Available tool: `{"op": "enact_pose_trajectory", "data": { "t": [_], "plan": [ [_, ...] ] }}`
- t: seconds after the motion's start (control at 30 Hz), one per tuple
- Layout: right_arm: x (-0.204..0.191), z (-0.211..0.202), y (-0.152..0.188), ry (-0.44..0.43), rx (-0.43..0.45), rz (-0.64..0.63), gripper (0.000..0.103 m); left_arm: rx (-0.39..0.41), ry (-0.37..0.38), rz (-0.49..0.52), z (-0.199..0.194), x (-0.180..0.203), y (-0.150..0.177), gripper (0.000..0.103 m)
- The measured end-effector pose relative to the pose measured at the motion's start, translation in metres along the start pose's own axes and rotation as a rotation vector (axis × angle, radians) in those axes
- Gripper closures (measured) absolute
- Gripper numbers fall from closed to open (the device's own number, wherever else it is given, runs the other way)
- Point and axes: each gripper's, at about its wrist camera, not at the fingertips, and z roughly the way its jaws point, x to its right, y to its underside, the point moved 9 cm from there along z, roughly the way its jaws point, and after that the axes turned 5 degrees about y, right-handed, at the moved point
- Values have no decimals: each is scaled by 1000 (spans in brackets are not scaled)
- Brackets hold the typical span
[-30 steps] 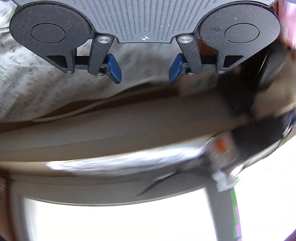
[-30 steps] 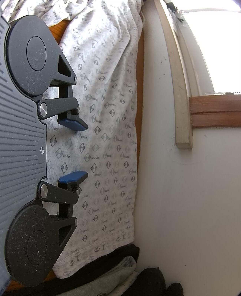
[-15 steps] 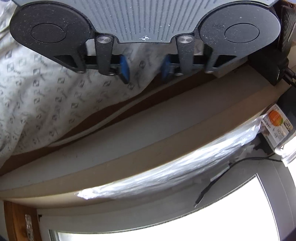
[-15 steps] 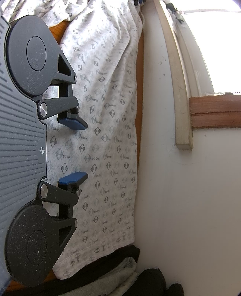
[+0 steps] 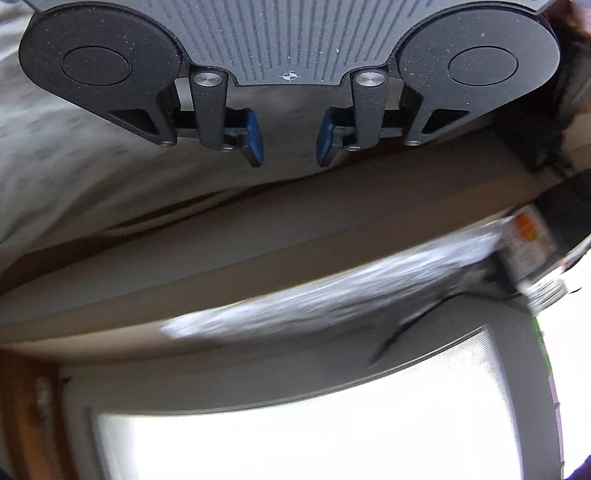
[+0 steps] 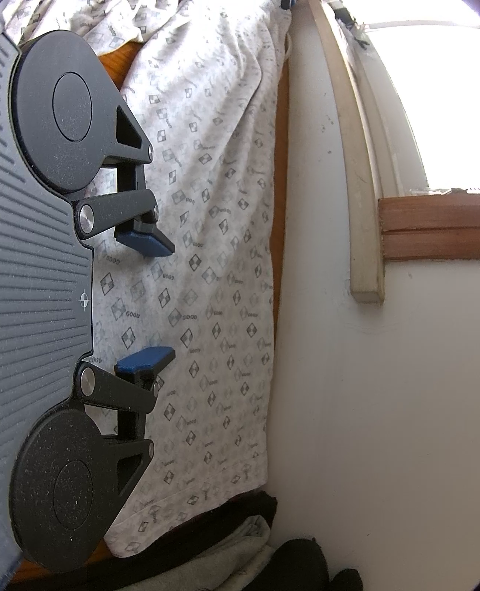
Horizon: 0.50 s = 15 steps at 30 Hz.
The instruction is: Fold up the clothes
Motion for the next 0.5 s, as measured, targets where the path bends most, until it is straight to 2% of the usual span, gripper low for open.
{"op": "enact_pose_trajectory", "data": {
  "t": [0.2, 0.23, 0.33, 0.5],
  "plan": [
    [-11, -4, -4, 6, 21, -55, 49, 1, 137, 65, 29, 71, -30, 68],
    [-18, -5, -7, -6, 26, -74, 49, 2, 160, 76, 34, 83, -35, 65],
    [-50, -5, -25, -78, 49, -108, 49, 3, 229, 109, 48, 119, -49, 64],
    [-121, 6, -46, -260, 42, -135, 51, 4, 343, 164, 70, 178, -74, 64]
  ]
}}
